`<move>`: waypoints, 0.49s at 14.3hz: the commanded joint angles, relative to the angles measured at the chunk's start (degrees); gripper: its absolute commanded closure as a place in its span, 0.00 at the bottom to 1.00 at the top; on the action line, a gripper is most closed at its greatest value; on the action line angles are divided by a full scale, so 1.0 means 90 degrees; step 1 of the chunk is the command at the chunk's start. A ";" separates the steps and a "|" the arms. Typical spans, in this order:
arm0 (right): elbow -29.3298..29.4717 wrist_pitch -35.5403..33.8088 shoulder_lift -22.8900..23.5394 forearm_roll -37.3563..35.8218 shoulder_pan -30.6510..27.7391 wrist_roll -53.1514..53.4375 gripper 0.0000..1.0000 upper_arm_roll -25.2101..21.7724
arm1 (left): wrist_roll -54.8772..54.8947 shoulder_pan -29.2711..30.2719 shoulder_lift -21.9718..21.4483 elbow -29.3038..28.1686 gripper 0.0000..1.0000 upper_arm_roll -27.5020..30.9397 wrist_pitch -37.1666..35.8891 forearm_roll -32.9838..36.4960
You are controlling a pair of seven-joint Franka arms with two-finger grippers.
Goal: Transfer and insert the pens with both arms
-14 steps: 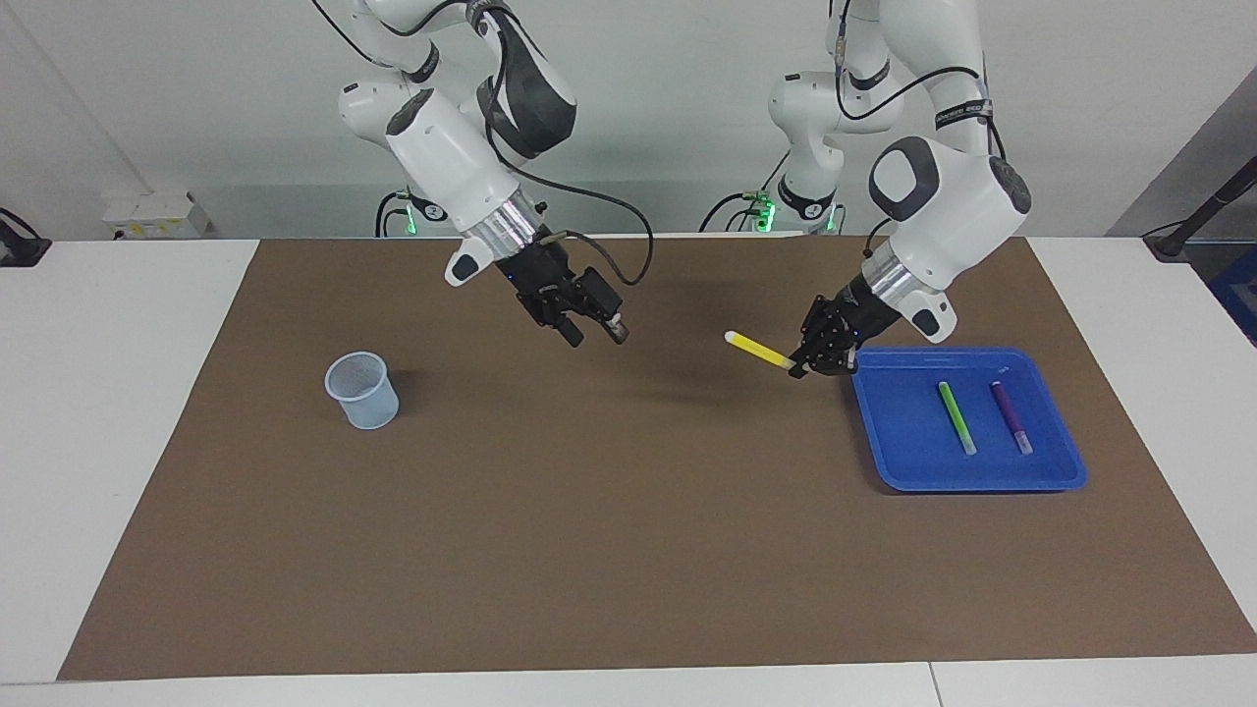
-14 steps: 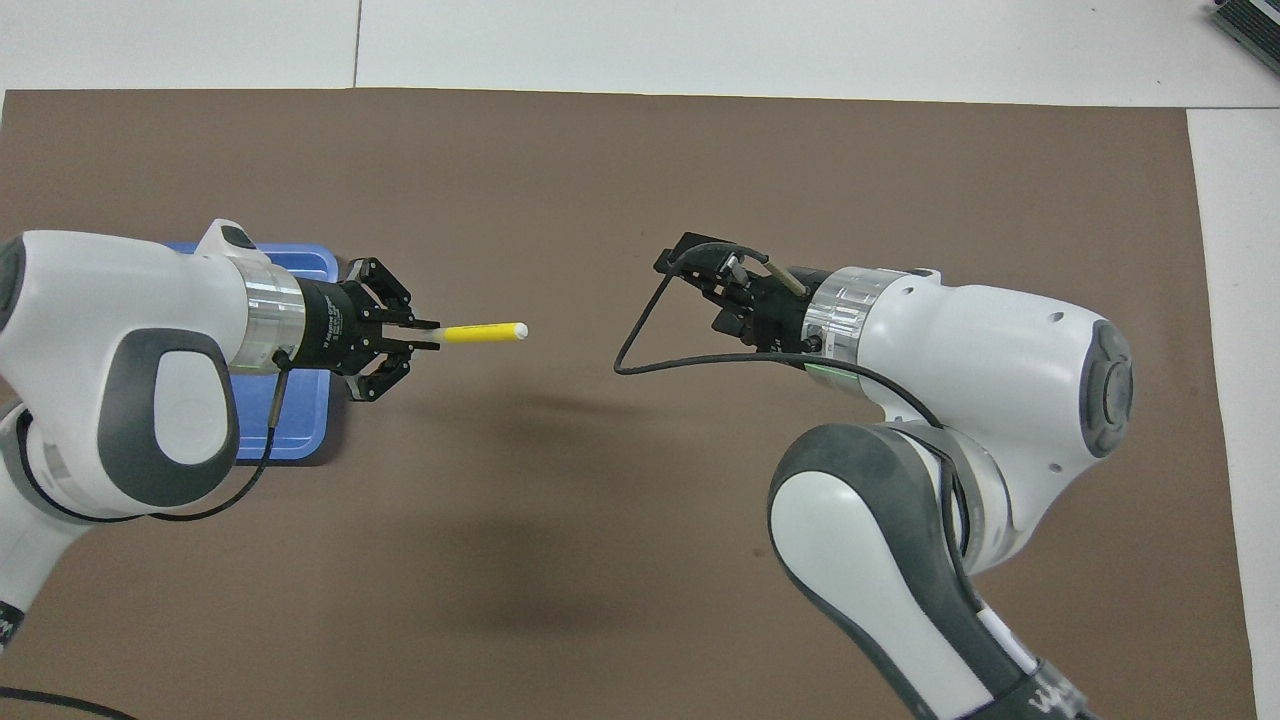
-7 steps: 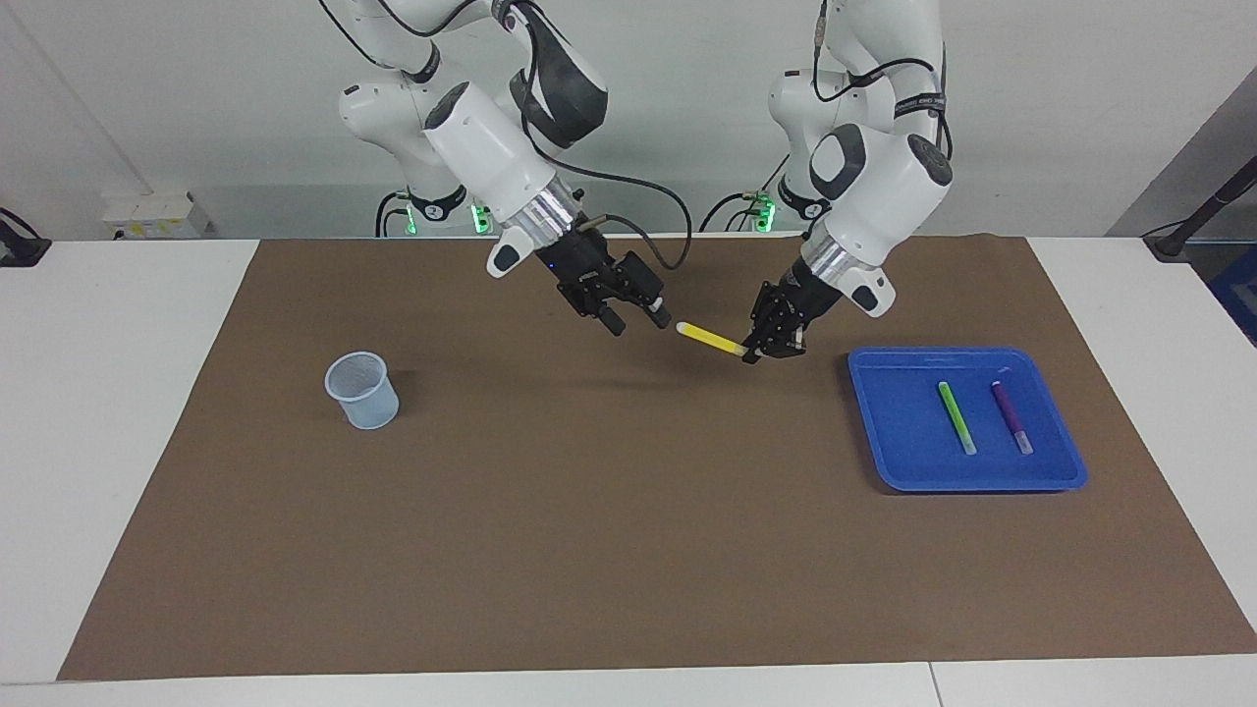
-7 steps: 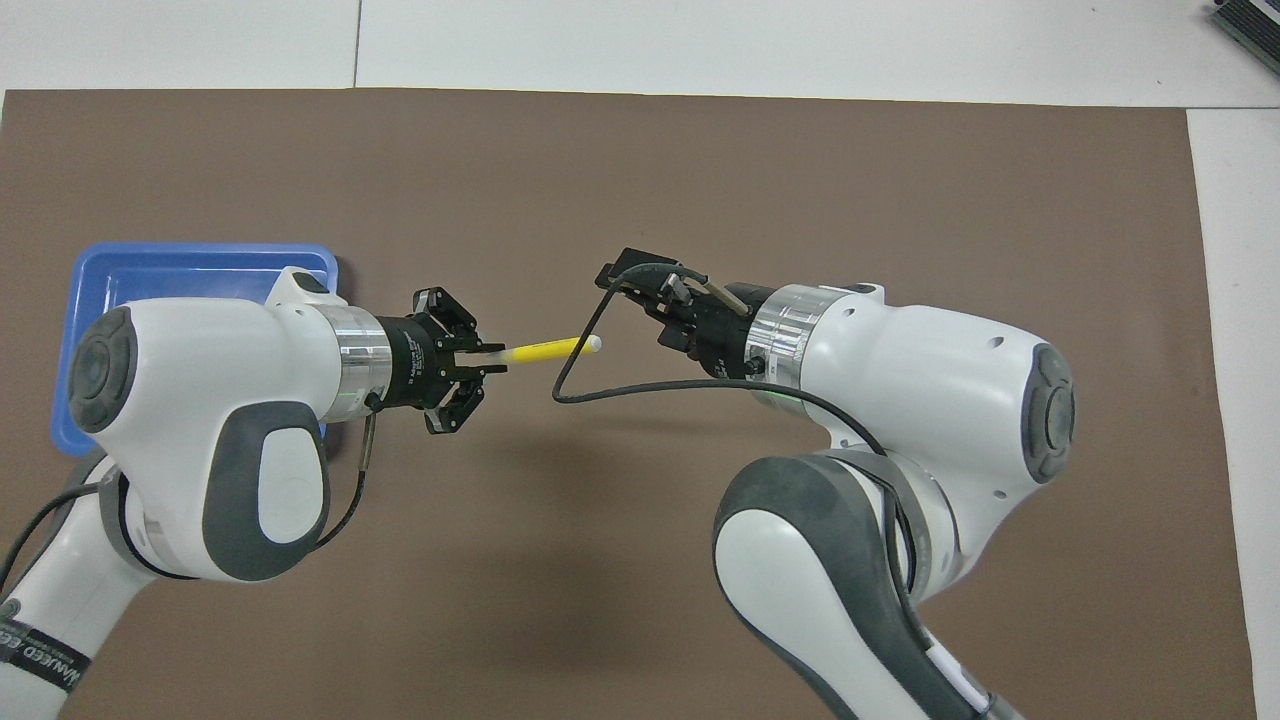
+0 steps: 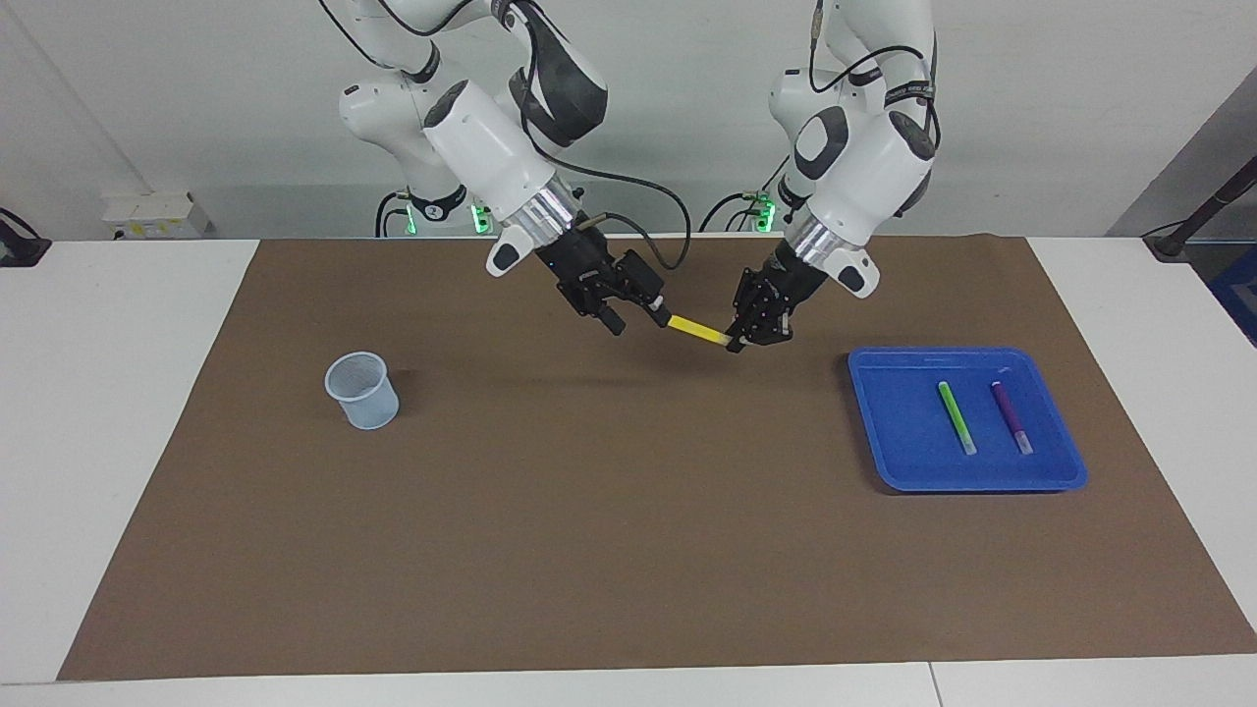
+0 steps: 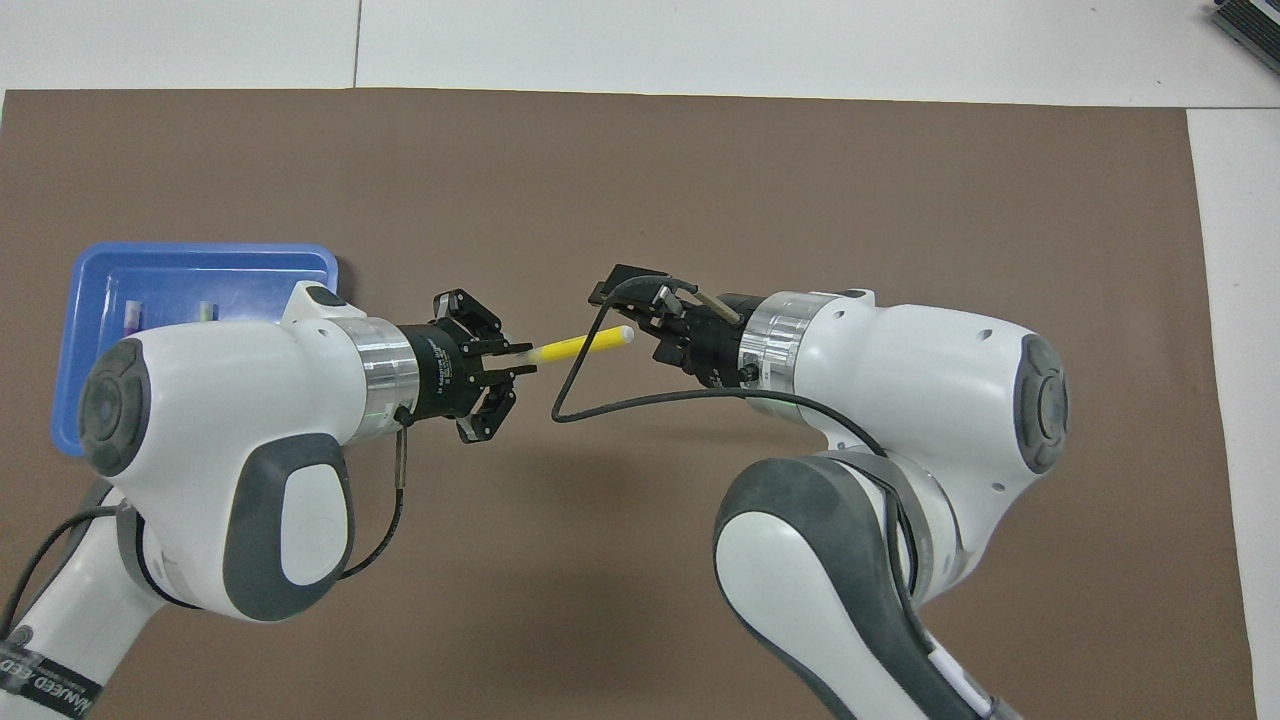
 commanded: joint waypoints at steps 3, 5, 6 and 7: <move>0.0004 -0.0148 -0.0071 0.0146 -0.0033 -0.0098 0.03 0.0101 | -0.0211 -0.0208 -0.0211 -0.0227 1.00 0.0089 0.0204 -0.0085; 0.0004 -0.0235 -0.0081 0.0146 -0.0033 -0.0108 0.11 0.0101 | -0.0211 -0.0228 -0.0221 -0.0227 1.00 0.0089 0.0204 -0.0085; 0.0013 -0.0313 -0.0100 0.0146 -0.0043 -0.0098 0.13 0.0101 | -0.0211 -0.0228 -0.0221 -0.0227 1.00 0.0089 0.0204 -0.0085; 0.0013 -0.0420 -0.0130 0.0146 -0.0043 -0.0098 0.13 0.0101 | -0.0211 -0.0228 -0.0230 -0.0227 1.00 0.0089 0.0194 -0.0085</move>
